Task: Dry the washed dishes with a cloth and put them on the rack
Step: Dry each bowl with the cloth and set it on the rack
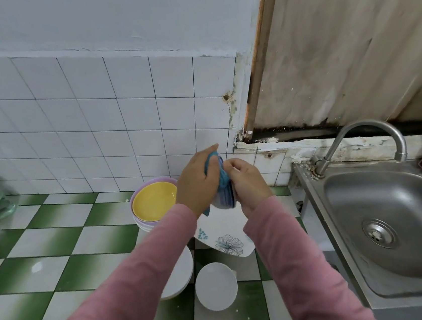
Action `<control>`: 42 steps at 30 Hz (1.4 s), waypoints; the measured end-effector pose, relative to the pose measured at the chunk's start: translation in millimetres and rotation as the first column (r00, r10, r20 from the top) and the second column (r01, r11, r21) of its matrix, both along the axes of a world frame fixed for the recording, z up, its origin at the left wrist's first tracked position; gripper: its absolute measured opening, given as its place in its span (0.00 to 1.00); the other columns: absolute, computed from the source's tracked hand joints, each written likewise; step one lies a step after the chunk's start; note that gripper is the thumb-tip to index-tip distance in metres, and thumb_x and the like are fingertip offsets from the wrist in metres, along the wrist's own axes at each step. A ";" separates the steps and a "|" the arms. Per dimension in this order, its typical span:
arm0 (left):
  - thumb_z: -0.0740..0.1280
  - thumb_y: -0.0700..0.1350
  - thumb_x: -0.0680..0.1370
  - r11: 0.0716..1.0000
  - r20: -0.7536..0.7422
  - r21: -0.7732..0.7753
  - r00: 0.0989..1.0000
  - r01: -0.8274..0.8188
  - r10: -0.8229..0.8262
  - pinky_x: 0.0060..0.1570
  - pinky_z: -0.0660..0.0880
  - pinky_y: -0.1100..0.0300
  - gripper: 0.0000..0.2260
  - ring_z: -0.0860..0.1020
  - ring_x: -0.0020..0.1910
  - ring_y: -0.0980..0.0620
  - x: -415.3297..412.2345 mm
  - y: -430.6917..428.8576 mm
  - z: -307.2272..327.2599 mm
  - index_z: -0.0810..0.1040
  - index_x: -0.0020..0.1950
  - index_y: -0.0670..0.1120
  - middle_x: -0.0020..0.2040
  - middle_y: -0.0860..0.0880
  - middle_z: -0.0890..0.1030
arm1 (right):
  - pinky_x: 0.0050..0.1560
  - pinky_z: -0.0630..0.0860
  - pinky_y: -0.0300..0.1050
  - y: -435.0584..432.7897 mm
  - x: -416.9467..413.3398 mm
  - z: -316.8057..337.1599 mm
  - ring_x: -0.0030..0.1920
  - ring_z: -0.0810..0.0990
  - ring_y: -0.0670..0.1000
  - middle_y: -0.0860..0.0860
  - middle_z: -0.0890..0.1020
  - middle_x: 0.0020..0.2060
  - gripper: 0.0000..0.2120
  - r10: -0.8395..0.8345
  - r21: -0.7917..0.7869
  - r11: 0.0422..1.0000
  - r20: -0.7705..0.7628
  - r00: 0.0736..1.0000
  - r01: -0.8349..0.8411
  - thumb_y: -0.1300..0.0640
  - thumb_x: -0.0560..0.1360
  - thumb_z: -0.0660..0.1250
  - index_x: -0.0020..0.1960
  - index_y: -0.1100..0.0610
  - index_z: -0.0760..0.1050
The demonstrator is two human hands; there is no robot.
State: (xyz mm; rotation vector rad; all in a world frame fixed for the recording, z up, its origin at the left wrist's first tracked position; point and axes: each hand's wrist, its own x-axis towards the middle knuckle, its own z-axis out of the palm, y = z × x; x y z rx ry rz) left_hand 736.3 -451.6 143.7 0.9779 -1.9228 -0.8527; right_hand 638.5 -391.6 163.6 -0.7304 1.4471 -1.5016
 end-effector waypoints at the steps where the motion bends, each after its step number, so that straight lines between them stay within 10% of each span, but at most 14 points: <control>1: 0.55 0.52 0.81 0.995 -0.025 0.100 1.000 0.014 -0.011 0.63 0.71 0.59 0.17 0.75 0.62 0.55 0.1 -3.7 3.6 0.76 0.67 0.54 0.64 0.53 0.78 | 0.36 0.75 0.42 1.6 -1.6 -1.2 0.41 0.78 0.53 0.54 0.80 0.38 0.12 0.011 0.008 1.000 -0.079 0.997 -0.011 0.59 0.83 0.61 0.41 0.55 0.76; 7: 0.64 0.58 0.76 0.701 -0.318 0.683 0.948 0.206 0.031 0.56 0.75 0.49 0.18 0.79 0.51 0.46 9.3 -17.4 4.6 0.82 0.58 0.48 0.54 0.44 0.83 | 0.36 0.73 0.40 13.8 -19.9 5.2 0.38 0.74 0.49 0.52 0.78 0.36 0.13 -0.016 -0.091 0.996 0.069 0.998 0.022 0.64 0.82 0.59 0.41 0.58 0.76; 13: 0.57 0.61 0.82 0.527 -0.414 0.810 0.888 0.257 0.203 0.44 0.75 0.56 0.19 0.80 0.41 0.50 3.6 -6.1 -11.2 0.81 0.49 0.50 0.43 0.47 0.83 | 0.57 0.76 0.54 10.4 -22.6 -22.4 0.45 0.79 0.51 0.53 0.82 0.43 0.12 -0.146 -0.078 0.974 0.507 0.850 0.213 0.60 0.84 0.56 0.51 0.59 0.78; 19: 0.63 0.57 0.80 0.581 -0.359 0.811 0.841 0.067 0.405 0.39 0.76 0.56 0.18 0.80 0.41 0.47 -3.5 0.2 -20.1 0.80 0.54 0.43 0.47 0.44 0.82 | 0.59 0.76 0.49 3.0 -7.1 -40.8 0.58 0.77 0.50 0.49 0.77 0.61 0.13 -0.291 -0.085 0.944 0.243 0.925 0.319 0.46 0.82 0.59 0.64 0.45 0.75; 24: 0.62 0.59 0.80 0.656 -0.384 0.754 0.838 0.043 0.387 0.44 0.81 0.50 0.21 0.83 0.48 0.42 -7.1 -1.0 -17.1 0.76 0.60 0.42 0.53 0.40 0.82 | 0.68 0.73 0.52 7.7 2.6 -60.2 0.69 0.71 0.49 0.47 0.68 0.70 0.34 -0.176 -0.195 0.969 -0.108 0.978 0.153 0.32 0.60 0.76 0.63 0.31 0.68; 29: 0.62 0.76 0.63 0.518 -0.417 0.828 0.853 0.215 0.313 0.52 0.80 0.40 0.43 0.83 0.52 0.40 -4.7 -2.4 -1.8 0.75 0.64 0.44 0.56 0.39 0.82 | 0.58 0.79 0.63 8.1 -5.3 -61.7 0.63 0.78 0.60 0.57 0.76 0.66 0.40 -0.044 -0.076 0.994 0.380 0.924 0.079 0.46 0.61 0.82 0.69 0.45 0.69; 34: 0.66 0.63 0.64 0.496 -0.477 0.844 0.704 0.203 0.525 0.40 0.78 0.51 0.33 0.80 0.43 0.41 -0.3 -12.0 7.7 0.71 0.60 0.41 0.48 0.40 0.79 | 0.60 0.76 0.64 16.5 -2.4 -60.3 0.62 0.77 0.65 0.63 0.78 0.64 0.40 0.146 -0.083 0.988 0.790 0.596 -0.133 0.32 0.69 0.67 0.70 0.59 0.72; 37: 0.70 0.46 0.63 0.669 -0.462 0.742 0.752 0.036 0.471 0.46 0.78 0.52 0.27 0.76 0.57 0.40 -4.1 -1.9 9.0 0.66 0.60 0.45 0.62 0.39 0.70 | 0.63 0.71 0.70 16.9 1.2 -65.4 0.61 0.78 0.67 0.65 0.78 0.64 0.43 0.176 -0.111 0.982 0.835 0.521 -0.154 0.28 0.69 0.63 0.70 0.60 0.72; 40: 0.72 0.35 0.71 0.973 -0.293 0.195 0.939 -0.127 0.182 0.55 0.76 0.60 0.28 0.71 0.61 0.49 -3.9 19.4 1.0 0.59 0.61 0.51 0.64 0.48 0.63 | 0.56 0.78 0.66 15.2 4.1 -66.4 0.59 0.79 0.65 0.63 0.79 0.62 0.41 0.188 -0.133 0.981 0.844 0.502 -0.143 0.28 0.71 0.60 0.70 0.58 0.72; 42: 0.74 0.36 0.72 0.989 -0.146 -0.144 0.989 -0.012 -0.010 0.60 0.75 0.58 0.30 0.68 0.66 0.50 0.3 23.7 -11.2 0.60 0.66 0.51 0.67 0.51 0.63 | 0.60 0.76 0.62 14.2 5.6 -63.6 0.62 0.78 0.63 0.61 0.80 0.63 0.38 0.188 -0.146 0.982 0.841 0.507 -0.121 0.30 0.72 0.62 0.71 0.57 0.72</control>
